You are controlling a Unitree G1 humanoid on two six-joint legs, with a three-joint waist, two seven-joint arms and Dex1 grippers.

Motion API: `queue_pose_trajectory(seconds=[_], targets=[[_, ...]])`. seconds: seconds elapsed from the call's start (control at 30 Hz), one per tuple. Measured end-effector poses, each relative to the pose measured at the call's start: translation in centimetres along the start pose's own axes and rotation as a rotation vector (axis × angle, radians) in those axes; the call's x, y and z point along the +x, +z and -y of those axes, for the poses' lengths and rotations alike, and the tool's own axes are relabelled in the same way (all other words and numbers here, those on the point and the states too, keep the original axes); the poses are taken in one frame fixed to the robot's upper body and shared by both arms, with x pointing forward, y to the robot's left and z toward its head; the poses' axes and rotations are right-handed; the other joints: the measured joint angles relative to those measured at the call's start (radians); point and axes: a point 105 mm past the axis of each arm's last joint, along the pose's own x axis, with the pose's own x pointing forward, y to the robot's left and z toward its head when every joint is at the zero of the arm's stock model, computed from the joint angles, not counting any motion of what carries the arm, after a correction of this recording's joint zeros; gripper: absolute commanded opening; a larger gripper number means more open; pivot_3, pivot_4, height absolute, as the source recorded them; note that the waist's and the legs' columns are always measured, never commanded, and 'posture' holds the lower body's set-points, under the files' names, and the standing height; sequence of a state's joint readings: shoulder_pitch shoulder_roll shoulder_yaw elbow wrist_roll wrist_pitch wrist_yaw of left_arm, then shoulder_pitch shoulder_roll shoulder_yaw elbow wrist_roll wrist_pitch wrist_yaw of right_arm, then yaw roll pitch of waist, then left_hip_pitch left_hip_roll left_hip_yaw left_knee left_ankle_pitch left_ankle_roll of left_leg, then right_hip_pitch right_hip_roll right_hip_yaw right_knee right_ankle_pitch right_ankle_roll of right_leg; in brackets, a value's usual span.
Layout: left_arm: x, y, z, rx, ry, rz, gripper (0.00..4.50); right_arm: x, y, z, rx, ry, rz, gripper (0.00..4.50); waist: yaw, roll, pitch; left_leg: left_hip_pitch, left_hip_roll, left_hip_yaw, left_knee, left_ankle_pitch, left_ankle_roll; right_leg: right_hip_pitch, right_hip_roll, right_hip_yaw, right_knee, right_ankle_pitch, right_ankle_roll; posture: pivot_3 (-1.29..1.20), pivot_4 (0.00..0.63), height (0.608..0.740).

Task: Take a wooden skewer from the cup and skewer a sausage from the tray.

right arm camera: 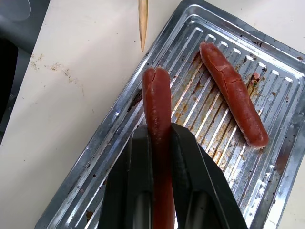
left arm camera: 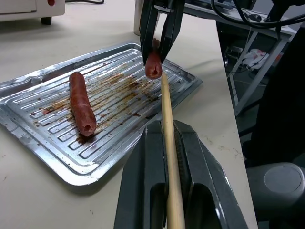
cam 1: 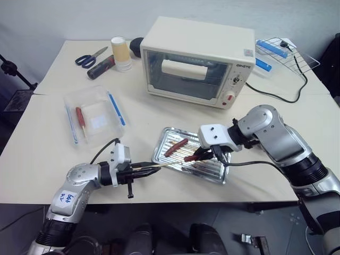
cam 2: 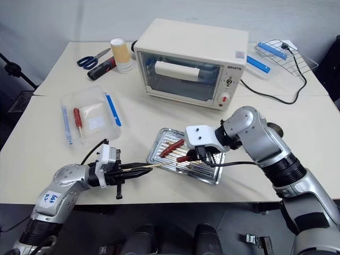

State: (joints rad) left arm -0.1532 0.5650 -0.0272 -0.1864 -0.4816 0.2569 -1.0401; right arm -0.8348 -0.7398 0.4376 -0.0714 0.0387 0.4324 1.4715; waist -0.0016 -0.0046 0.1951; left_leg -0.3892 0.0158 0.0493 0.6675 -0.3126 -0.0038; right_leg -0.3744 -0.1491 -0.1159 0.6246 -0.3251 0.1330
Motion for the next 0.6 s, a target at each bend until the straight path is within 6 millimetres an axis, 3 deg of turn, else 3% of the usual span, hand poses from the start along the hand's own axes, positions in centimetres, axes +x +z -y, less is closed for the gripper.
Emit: queue_pose_trajectory(seconds=[0.6], targets=[[0.79,0.11,0.00,0.007,-0.005,0.020,0.00,0.01,0.15,-0.08,-0.004,0.003,0.002,0.21,0.000,0.000,0.000,0.000,0.000,0.000,0.000,0.000,0.000,0.000,0.000,0.000,0.000,0.000,0.000,0.00,0.150,0.740]])
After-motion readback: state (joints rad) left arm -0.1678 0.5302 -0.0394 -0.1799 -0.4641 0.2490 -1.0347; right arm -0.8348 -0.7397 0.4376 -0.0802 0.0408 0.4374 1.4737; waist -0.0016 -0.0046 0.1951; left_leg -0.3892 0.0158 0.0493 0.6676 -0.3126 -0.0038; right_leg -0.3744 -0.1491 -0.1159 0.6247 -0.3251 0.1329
